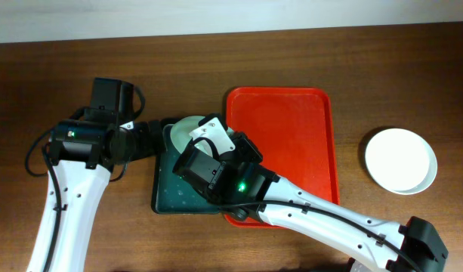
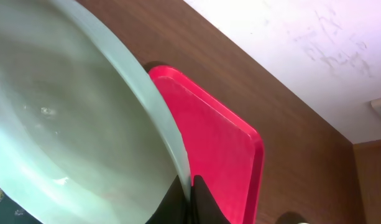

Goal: Clean dirty plates on tray and stack at the side
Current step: 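Lift the plate with the right gripper and rinse it over the green tray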

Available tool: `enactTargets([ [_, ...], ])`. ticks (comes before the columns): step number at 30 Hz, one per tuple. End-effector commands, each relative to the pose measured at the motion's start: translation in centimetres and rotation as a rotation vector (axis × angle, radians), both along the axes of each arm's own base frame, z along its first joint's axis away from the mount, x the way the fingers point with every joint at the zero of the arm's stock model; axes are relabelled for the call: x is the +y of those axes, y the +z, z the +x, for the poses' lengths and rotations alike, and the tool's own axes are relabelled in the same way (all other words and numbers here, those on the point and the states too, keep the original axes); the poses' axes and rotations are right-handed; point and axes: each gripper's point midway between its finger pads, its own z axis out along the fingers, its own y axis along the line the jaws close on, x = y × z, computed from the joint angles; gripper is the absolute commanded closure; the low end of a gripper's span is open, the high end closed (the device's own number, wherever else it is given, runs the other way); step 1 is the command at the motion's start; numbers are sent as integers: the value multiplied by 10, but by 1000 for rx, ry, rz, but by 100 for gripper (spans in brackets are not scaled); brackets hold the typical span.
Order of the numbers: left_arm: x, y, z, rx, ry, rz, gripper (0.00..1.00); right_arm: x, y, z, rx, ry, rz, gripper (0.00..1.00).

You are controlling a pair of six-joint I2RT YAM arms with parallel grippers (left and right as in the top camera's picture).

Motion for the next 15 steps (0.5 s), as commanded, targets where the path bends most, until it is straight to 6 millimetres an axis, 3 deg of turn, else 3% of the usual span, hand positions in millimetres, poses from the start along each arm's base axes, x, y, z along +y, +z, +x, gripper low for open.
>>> enactTargets([
  [1, 3, 6, 1, -17, 7, 5, 1, 1, 18, 2, -48, -19, 30, 96],
  [7, 3, 6, 1, -17, 7, 5, 0, 0, 18, 2, -50, -27, 42, 96],
  [11, 3, 6, 1, -17, 7, 5, 1, -18, 11, 18, -34, -182, 218, 96],
  [13, 3, 6, 1, -17, 7, 5, 1, -21, -9, 25, 139, -171, 338, 96],
  [15, 3, 6, 1, -17, 7, 5, 1, -19, -17, 19, 379, -118, 544, 96],
])
